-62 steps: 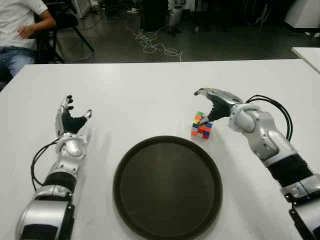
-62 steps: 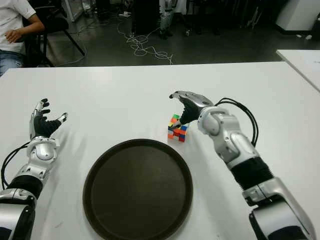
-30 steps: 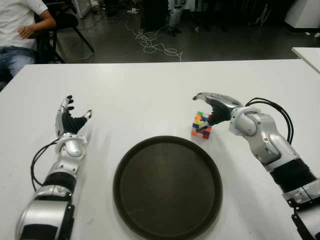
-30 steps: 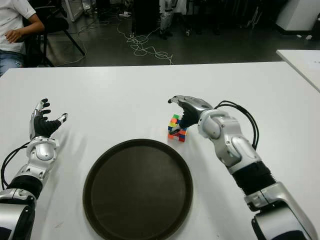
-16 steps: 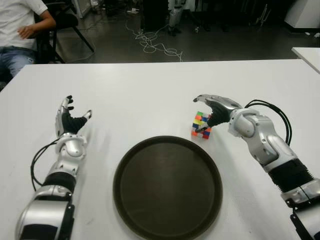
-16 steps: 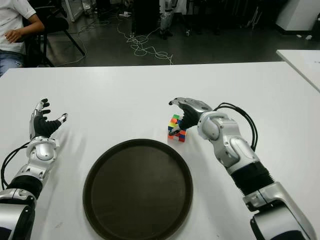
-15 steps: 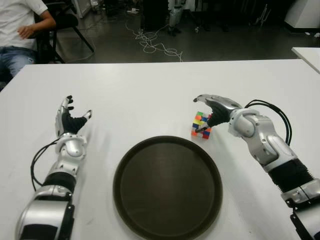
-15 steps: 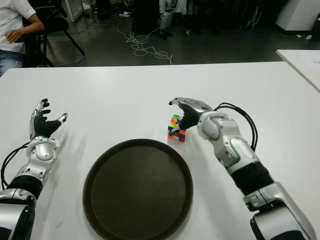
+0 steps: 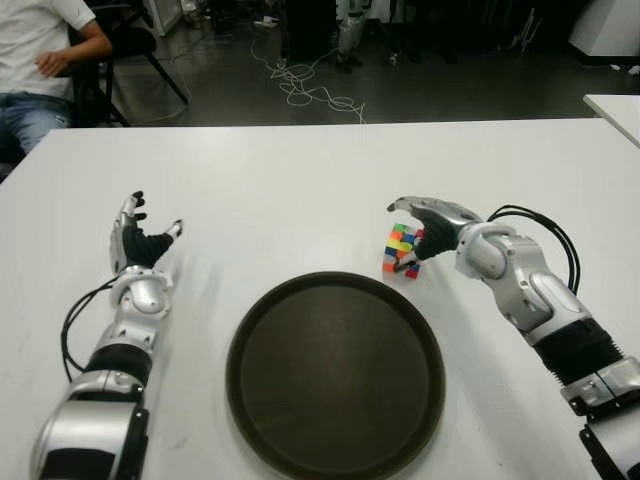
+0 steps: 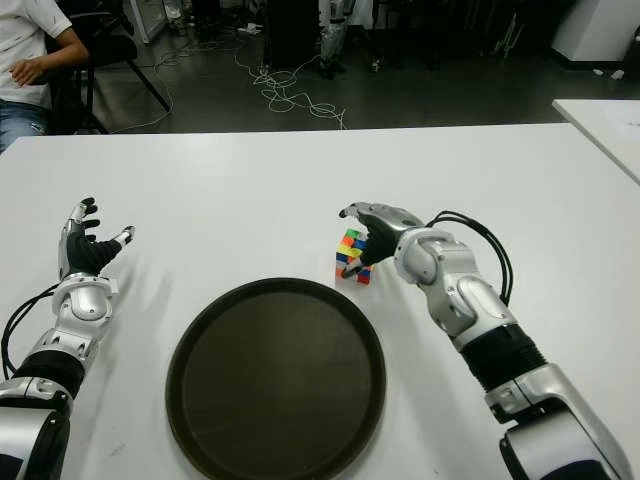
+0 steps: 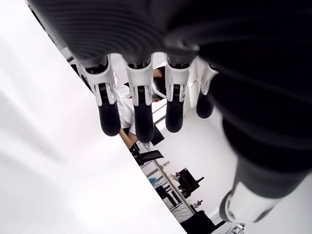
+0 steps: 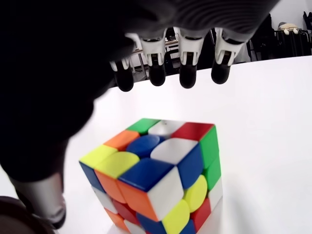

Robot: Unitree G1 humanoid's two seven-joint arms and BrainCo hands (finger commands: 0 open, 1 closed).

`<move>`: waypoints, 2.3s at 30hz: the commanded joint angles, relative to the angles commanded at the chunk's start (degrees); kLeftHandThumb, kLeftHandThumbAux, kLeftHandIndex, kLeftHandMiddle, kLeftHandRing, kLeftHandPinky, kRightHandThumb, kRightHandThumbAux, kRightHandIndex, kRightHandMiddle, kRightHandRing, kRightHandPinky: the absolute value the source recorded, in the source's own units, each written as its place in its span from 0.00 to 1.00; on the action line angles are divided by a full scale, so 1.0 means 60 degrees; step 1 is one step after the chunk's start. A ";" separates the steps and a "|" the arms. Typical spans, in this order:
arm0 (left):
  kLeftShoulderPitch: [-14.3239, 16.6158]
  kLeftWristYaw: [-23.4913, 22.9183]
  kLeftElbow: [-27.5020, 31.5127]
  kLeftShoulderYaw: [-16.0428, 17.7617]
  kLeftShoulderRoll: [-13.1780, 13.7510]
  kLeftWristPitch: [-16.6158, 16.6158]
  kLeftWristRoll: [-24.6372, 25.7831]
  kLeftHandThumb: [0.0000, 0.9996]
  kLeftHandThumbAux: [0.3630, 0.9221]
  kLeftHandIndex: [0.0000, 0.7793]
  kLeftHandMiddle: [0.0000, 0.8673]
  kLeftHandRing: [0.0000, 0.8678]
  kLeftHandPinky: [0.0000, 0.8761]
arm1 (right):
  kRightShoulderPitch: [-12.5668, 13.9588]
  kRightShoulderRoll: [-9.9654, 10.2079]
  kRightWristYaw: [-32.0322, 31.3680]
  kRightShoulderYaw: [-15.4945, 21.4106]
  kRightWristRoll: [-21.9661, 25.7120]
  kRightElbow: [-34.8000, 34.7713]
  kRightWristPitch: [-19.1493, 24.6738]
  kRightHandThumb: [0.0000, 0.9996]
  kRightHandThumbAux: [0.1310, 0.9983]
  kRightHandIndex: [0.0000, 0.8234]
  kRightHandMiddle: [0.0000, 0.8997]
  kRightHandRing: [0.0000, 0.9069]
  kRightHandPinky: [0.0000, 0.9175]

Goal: Pick up the Rubik's Cube and put it in the plate

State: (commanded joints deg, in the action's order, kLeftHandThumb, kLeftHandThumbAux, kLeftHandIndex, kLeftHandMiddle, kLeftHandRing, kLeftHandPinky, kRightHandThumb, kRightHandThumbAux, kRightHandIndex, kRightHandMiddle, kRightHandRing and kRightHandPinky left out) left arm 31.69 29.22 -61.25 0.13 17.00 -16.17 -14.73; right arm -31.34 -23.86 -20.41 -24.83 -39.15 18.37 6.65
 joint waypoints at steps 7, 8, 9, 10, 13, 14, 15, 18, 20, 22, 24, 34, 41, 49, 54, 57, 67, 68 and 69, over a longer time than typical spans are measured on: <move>0.0001 0.0065 -0.0011 -0.0042 0.0022 -0.0025 -0.0076 0.27 0.71 0.14 0.21 0.21 0.23 | -0.0035 0.0106 0.0035 0.0000 0.0028 0.0144 0.0094 0.00 0.70 0.04 0.08 0.08 0.05; 0.0000 0.0058 -0.0006 -0.0038 0.0021 -0.0027 -0.0068 0.28 0.70 0.14 0.21 0.21 0.24 | -0.0041 0.0113 0.0010 -0.0008 0.0028 0.0159 0.0112 0.00 0.71 0.04 0.08 0.08 0.05; -0.0002 0.0043 0.0001 -0.0028 0.0016 -0.0031 -0.0050 0.28 0.70 0.14 0.21 0.21 0.24 | -0.0061 0.0115 -0.0061 -0.0038 0.0017 0.0192 0.0142 0.00 0.71 0.04 0.08 0.08 0.05; -0.0004 0.0032 0.0005 -0.0021 0.0013 -0.0034 -0.0037 0.27 0.70 0.14 0.21 0.22 0.24 | -0.0075 0.0118 -0.0109 -0.0058 0.0009 0.0216 0.0161 0.00 0.71 0.04 0.08 0.08 0.04; -0.0013 0.0010 0.0016 -0.0008 0.0006 -0.0049 -0.0011 0.27 0.70 0.14 0.21 0.21 0.23 | -0.0144 0.0111 -0.0248 -0.0132 -0.0036 0.0300 0.0215 0.00 0.71 0.03 0.08 0.07 0.03; -0.0019 0.0008 0.0020 -0.0007 0.0005 -0.0055 -0.0008 0.27 0.70 0.14 0.20 0.21 0.23 | -0.0157 0.0109 -0.0279 -0.0146 -0.0042 0.0318 0.0228 0.00 0.70 0.04 0.08 0.07 0.03; -0.0026 0.0006 0.0023 -0.0008 0.0006 -0.0067 -0.0009 0.27 0.70 0.14 0.20 0.21 0.23 | -0.0161 0.0113 -0.0296 -0.0151 -0.0039 0.0344 0.0240 0.00 0.70 0.04 0.08 0.07 0.03; -0.0042 -0.0007 0.0038 -0.0011 0.0012 -0.0120 -0.0009 0.29 0.70 0.15 0.20 0.21 0.25 | -0.0100 0.0139 -0.0240 -0.0123 -0.0020 0.0343 0.0288 0.00 0.70 0.05 0.09 0.07 0.02; -0.0049 -0.0013 0.0049 -0.0010 0.0012 -0.0143 -0.0007 0.29 0.70 0.15 0.21 0.22 0.26 | -0.0061 0.0155 -0.0189 -0.0113 -0.0025 0.0318 0.0323 0.00 0.70 0.06 0.09 0.07 0.01; -0.0055 -0.0014 0.0058 -0.0006 0.0009 -0.0158 -0.0001 0.29 0.70 0.15 0.21 0.22 0.27 | -0.0026 0.0179 -0.0127 -0.0102 -0.0037 0.0274 0.0362 0.00 0.69 0.05 0.09 0.06 0.01; -0.0056 -0.0014 0.0060 -0.0004 0.0009 -0.0163 0.0001 0.29 0.70 0.15 0.21 0.22 0.27 | -0.0016 0.0186 -0.0104 -0.0101 -0.0036 0.0256 0.0380 0.00 0.69 0.05 0.09 0.06 0.00; -0.0037 -0.0041 0.0024 0.0005 0.0017 -0.0121 0.0014 0.29 0.71 0.16 0.22 0.24 0.30 | -0.0046 0.0213 -0.0024 -0.0194 0.0010 0.0425 0.0263 0.00 0.68 0.02 0.06 0.03 0.00; -0.0027 0.0022 -0.0016 0.0004 0.0015 -0.0151 0.0002 0.29 0.73 0.15 0.21 0.22 0.27 | -0.0049 0.0193 -0.0173 -0.0309 -0.0103 0.0374 0.0386 0.00 0.66 0.02 0.07 0.05 0.00; -0.0028 0.0058 -0.0003 0.0018 0.0001 -0.0137 0.0009 0.29 0.72 0.15 0.21 0.22 0.26 | -0.0063 0.0242 -0.0035 -0.0392 -0.0186 0.0496 0.0487 0.00 0.66 0.01 0.06 0.04 0.00; -0.0020 0.0069 -0.0003 0.0041 -0.0012 -0.0072 0.0023 0.28 0.71 0.15 0.21 0.22 0.25 | -0.0072 0.0299 -0.0190 -0.0419 -0.0225 0.0489 0.0691 0.00 0.67 0.01 0.06 0.03 0.00; -0.0022 0.0054 -0.0003 0.0053 -0.0014 -0.0078 0.0036 0.28 0.71 0.15 0.21 0.22 0.26 | -0.0082 0.0314 -0.0259 -0.0466 -0.0287 0.0476 0.0816 0.00 0.67 0.00 0.06 0.02 0.00; -0.0016 0.0037 -0.0037 0.0017 0.0012 -0.0098 -0.0018 0.29 0.71 0.15 0.21 0.22 0.26 | -0.0275 0.0439 -0.0558 -0.0660 -0.0343 0.0820 0.1106 0.00 0.68 0.00 0.06 0.01 0.00; -0.0015 0.0046 -0.0037 0.0009 0.0014 -0.0099 -0.0028 0.29 0.71 0.15 0.21 0.22 0.26 | -0.0333 0.0454 -0.0556 -0.0700 -0.0335 0.0981 0.1038 0.00 0.68 0.00 0.06 0.01 0.00; -0.0015 0.0052 -0.0036 0.0004 0.0016 -0.0101 -0.0035 0.30 0.71 0.16 0.22 0.22 0.26 | -0.0377 0.0463 -0.0551 -0.0730 -0.0327 0.1098 0.0988 0.00 0.68 0.00 0.06 0.01 0.00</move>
State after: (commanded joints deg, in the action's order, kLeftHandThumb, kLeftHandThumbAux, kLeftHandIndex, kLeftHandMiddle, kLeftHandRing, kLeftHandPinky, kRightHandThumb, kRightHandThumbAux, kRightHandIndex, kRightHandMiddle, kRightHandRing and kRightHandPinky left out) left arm 31.60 29.53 -61.46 0.16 17.10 -16.78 -14.94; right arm -33.61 -21.08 -23.72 -29.21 -41.11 24.96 12.58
